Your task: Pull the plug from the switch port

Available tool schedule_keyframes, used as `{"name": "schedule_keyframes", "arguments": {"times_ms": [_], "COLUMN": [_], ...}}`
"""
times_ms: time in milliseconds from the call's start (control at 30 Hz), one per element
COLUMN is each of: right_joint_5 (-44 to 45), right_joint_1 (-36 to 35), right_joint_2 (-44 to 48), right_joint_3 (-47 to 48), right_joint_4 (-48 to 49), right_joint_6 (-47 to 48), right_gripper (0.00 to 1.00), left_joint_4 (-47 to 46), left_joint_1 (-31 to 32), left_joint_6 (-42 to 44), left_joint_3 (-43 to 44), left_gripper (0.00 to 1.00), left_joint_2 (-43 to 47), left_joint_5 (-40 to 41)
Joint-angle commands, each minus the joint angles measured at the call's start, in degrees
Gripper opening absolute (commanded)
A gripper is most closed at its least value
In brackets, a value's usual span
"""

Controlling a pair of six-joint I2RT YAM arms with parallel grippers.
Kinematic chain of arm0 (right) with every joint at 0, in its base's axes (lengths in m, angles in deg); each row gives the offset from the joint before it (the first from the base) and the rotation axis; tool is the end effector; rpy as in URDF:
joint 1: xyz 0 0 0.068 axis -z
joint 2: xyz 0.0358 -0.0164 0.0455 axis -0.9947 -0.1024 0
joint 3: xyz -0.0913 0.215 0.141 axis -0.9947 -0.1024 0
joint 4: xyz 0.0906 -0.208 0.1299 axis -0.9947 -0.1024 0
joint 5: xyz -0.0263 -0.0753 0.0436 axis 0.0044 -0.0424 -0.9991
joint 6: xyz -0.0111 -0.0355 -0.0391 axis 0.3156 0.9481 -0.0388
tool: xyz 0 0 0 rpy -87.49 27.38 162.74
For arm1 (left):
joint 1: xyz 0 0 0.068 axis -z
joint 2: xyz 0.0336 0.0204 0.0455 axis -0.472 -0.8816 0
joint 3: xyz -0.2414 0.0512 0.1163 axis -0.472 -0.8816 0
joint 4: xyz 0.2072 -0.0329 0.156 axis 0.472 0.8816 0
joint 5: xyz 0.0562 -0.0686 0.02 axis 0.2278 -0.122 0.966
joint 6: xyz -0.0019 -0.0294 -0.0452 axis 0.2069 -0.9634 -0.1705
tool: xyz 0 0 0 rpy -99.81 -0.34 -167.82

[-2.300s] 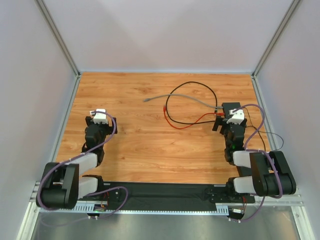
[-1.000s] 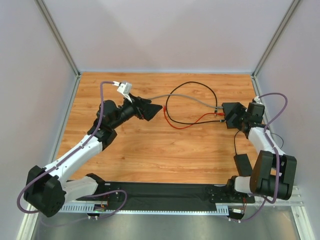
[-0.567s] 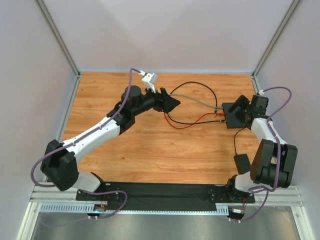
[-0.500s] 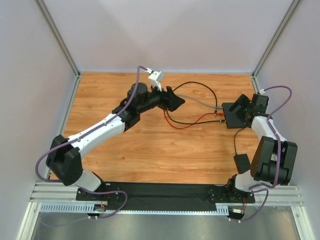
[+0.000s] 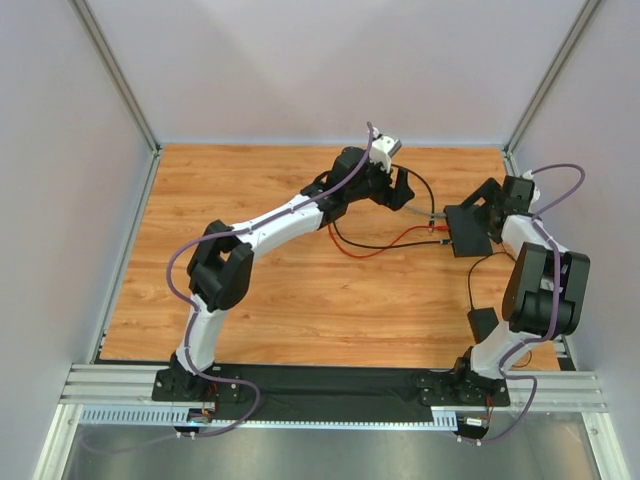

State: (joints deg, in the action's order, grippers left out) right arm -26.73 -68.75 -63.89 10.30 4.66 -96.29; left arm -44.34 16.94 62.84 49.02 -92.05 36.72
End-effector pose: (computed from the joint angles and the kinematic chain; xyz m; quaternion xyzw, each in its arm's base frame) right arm 0.3443 -0.0930 0.1996 0.3709 0.8513 0.0755 0.3633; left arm 0.3488 -0.3608 0.2992 0.2582 0.7409 -0.3839 0.4869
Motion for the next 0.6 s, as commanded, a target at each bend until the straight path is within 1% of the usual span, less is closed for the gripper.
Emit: {"name": "schedule_keyframes", "arguments": {"times_ms": [0,167,300,433,567], "right_joint_5": [2.4,2.2,2.3,0.8,-1.3], "right_joint_1": [0.5,1.7,2.0,2.3,2.3], "right_joint_2": [-1.3,-3.9,-5.9,-7.6,-7.4], "right_joint_3": [4.0,5.0,5.8,6.5,5.0], "right_joint_4": [2.1,1.9,1.7,0.8,3.2], "right_joint_6": [1.0,2.0,2.8,2.8,1.8], "right_gripper": [0.99,0.99,0.98,0.97,0.95], "left_joint_4": [0.4,-0.4,-2.1,-3.4,-1.4], "left_joint_1": [0.0,0.0,0.2,0.4,1.0], "left_joint_6": [2.0,0.4,0.5,-0.9,-1.2], "left_joint_3": [7.6,14.0,16.0,16.2,19.4], "left_gripper": [0.83,0.82,0.81,0.81,0.8], "left_joint_2": [-4.2,-10.0,-13.2,-14.2,-15.8], "left_joint_5": [-0.6,-2.7,-2.9,-2.7,-2.3]}}
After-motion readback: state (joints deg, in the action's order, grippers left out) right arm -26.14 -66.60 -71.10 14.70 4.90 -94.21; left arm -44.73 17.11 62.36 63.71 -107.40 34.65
